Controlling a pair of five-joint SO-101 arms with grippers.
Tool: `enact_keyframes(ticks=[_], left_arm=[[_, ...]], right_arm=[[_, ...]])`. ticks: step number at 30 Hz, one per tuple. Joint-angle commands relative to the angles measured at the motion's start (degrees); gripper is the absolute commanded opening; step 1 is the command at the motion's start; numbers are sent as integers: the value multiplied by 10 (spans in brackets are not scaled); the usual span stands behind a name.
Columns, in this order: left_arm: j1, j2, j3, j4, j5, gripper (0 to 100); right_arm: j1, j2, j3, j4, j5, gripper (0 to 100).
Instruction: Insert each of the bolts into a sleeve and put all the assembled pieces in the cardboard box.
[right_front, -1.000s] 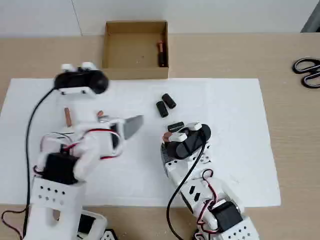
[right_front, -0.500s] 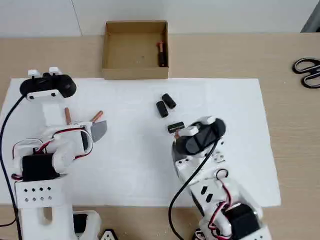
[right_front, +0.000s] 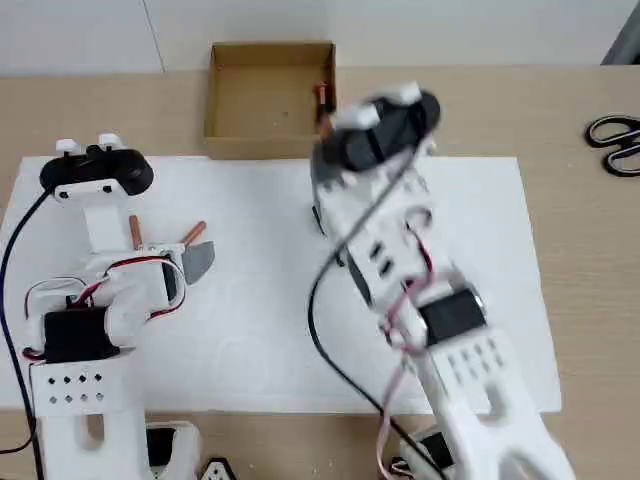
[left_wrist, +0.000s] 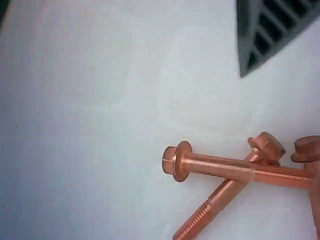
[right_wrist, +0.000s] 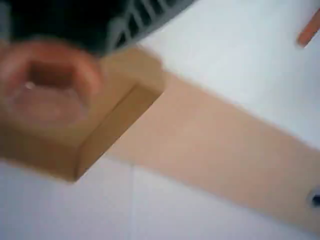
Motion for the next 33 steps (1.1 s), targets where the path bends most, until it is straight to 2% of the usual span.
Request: enact_keyframes(ticks=[1, 8, 22, 33], left_arm=[[-4, -8, -23, -4, -4, 303], [-4, -8, -23, -4, -4, 303], [-4, -8, 1, -4, -4, 302], [-2, -8, 1, -7, -4, 302]], right_arm=[[28, 126, -88, -132, 7, 3], [73, 369, -287, -203, 6, 3], [75, 727, -693, -202, 6, 3], [66, 940, -900, -198, 6, 3]])
